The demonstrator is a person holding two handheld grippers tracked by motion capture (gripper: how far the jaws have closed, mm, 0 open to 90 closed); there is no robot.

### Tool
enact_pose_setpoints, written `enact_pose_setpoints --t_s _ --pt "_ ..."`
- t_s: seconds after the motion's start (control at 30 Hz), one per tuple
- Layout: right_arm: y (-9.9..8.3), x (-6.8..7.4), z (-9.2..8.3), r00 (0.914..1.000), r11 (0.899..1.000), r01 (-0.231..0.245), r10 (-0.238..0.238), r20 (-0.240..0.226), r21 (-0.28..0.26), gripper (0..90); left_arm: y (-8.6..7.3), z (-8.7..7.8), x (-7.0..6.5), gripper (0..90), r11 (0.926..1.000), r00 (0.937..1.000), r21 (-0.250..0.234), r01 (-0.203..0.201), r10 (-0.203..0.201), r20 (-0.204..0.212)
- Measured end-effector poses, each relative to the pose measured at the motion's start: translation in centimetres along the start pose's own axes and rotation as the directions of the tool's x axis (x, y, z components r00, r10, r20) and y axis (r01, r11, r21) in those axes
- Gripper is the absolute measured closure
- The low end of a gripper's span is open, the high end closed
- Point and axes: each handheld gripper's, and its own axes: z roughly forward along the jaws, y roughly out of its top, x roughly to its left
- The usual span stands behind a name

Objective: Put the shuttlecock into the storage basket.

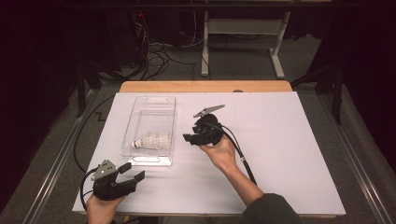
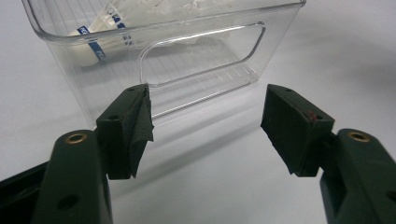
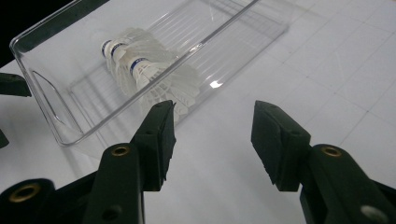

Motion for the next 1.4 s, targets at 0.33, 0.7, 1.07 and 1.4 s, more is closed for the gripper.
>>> enact_pose_setpoints --t_s 0.33,0.7,1.07,1.4 --pt "-1.0 -0.7 -0.5 0.9996 1.000 -0.012 0.012 0.026 -0.004 50.2 0.0 0.0 0.0 34.1 1.0000 1.0000 -0.001 0.002 -0.002 0.001" --pt "-1.8 -1.4 -1.1 0.9991 1.000 -0.026 0.027 0.031 -0.017 50.5 0.0 0.0 0.0 34.1 1.0000 1.0000 0.000 0.002 -0.002 0.000" --pt "-2.6 -2.1 -1.8 0.9981 0.999 -0.040 0.041 0.045 -0.020 50.7 0.0 0.0 0.0 34.0 1.0000 1.0000 0.002 0.002 -0.002 -0.001" --pt "-3.3 -2.6 -2.4 0.9973 0.998 -0.054 0.055 0.048 -0.025 50.7 0.0 0.0 0.0 34.0 1.0000 1.0000 0.002 0.001 -0.001 -0.002"
